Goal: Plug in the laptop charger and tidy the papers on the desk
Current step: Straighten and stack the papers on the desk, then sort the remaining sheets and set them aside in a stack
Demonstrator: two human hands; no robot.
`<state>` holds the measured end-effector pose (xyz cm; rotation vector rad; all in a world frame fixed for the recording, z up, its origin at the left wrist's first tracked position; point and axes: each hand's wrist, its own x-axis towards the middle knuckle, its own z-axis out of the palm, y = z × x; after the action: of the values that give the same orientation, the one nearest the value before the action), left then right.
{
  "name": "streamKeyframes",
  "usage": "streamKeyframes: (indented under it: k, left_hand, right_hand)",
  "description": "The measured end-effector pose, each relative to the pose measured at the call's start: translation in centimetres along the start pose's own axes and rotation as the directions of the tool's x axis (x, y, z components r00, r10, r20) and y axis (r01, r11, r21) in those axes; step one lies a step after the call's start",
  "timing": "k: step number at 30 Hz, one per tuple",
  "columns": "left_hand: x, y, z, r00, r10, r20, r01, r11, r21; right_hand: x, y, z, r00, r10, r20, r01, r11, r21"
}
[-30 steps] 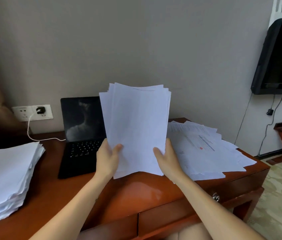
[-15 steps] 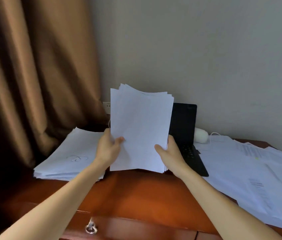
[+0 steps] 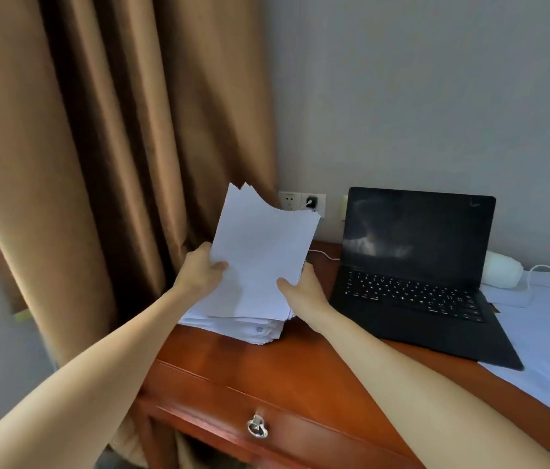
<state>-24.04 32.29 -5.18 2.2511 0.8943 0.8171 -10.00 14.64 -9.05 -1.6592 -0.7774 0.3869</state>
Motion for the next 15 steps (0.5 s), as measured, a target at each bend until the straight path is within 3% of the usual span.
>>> streamKeyframes:
  k: [4, 8, 12, 15]
  left_hand:
    - [0.6, -1.8, -0.2, 0.999, -0.031, 0.015, 0.030, 0.996, 0.086]
    - [0.8, -3.5, 0.3, 0.994, -0.076, 0.073, 0.056, 0.967, 0.247]
    - [0.9, -5.0, 1.2, 0.996, -0.049, 0.078, 0.012, 0.907, 0.421]
    - [0.4, -4.8, 1.5, 0.993, 0.054, 0.106, -0.102, 0.842, 0.530]
  right_hand:
    - [0.4, 1.2, 2.8, 0.998, 0.054, 0.014, -0.053, 0.998, -0.025]
    - [-0.6, 2.5, 4.4, 0.994, 0.076, -0.083, -0.095, 0.960, -0.265]
    - [-1.8, 4.1, 4.1, 0.979, -0.105, -0.173, 0.033, 0.928, -0.372]
    - [-3.1, 4.7, 3.6, 0.956, -0.194, -0.219, 0.107, 0.928, -0.356]
